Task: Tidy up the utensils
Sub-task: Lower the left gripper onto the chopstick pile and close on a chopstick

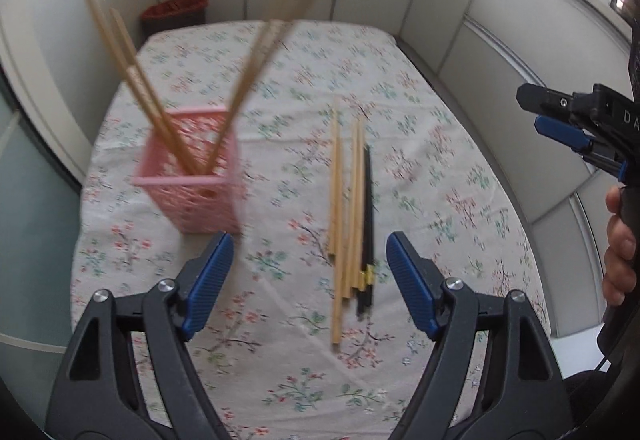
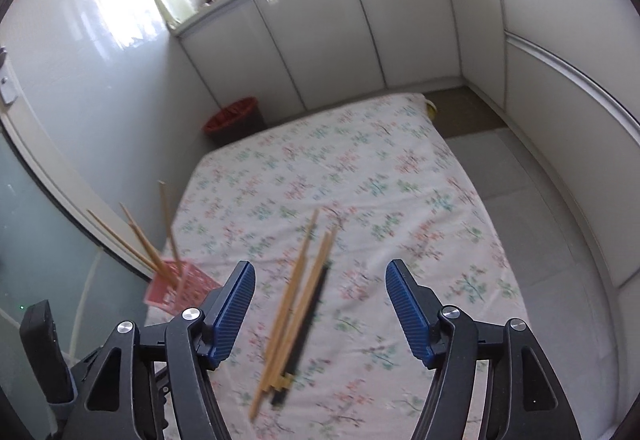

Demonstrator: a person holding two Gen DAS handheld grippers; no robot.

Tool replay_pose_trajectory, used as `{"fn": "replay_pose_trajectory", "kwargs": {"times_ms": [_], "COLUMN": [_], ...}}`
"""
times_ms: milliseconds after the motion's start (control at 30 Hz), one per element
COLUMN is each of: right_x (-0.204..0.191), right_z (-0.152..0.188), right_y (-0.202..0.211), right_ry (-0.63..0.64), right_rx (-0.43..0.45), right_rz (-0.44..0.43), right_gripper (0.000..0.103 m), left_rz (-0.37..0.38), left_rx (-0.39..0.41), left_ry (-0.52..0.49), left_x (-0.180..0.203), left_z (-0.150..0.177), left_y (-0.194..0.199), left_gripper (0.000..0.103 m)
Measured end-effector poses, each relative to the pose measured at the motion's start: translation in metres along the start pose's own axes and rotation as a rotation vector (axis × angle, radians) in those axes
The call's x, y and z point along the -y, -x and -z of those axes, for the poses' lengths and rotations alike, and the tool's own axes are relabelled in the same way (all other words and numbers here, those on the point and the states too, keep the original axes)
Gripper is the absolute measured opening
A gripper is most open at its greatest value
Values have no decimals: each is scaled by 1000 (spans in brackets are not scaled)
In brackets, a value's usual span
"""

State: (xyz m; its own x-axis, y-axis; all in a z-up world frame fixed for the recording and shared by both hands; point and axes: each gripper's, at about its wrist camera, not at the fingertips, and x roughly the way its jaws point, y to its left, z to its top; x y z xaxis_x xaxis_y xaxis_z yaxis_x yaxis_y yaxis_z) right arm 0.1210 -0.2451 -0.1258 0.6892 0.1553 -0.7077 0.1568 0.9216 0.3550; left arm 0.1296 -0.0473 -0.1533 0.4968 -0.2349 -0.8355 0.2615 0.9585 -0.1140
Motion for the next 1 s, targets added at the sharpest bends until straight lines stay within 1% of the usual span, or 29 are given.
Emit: {"fn": "replay_pose_trajectory", "kwargs": {"times_ms": [67,167,267,367,433,467,533,567,600,700,800,933,1000], "right_x": [11,32,52,69,80,84,93,97,98,102,104,106,108], "right_z": [4,9,12,11,9,9,9,9,8,8,8,6,5], "right_y": [-5,-15,-23,-31,-37,-39,-44,-47,-50,-55,-58,-60,-59], "right_ry": [-6,-22,-41,-61,-77,-84,-97,-101,-103,-103,-98,-102,-113], "right_rx": [-39,-102,-142,-157,-172,-179,-192,-201,-207,-220,-236,-240,-239], "right_rz": [29,63,100,135,146,149,154,157,156,150,141,134,129], "right_gripper": [71,71,72,72,72,72,72,72,72,72,72,72,72], "left_rz": [12,20,1,-6,-31,-44,-66,-78,-90,-106,-122,-121,-120], "left_rx": [-45,-87,-119,-131,-132,-130,-119,-112,-101,-95,-128,-181,-170], "left_ry": [-14,-25,-21,-6,-10,-9,0,7,19,48,58,82,88], "left_x": [13,30,44,51,56,56,55,54,52,50,47,40,38], "left_z": [1,-5,-16,-31,-45,-55,-72,-82,-93,-115,-130,-139,-142], "left_y": [-14,-36,-61,-87,-103,-112,-125,-132,-139,-159,-180,-204,-207], "left_gripper": [79,79,78,66,52,49,37,35,30,25,16,14,14]}}
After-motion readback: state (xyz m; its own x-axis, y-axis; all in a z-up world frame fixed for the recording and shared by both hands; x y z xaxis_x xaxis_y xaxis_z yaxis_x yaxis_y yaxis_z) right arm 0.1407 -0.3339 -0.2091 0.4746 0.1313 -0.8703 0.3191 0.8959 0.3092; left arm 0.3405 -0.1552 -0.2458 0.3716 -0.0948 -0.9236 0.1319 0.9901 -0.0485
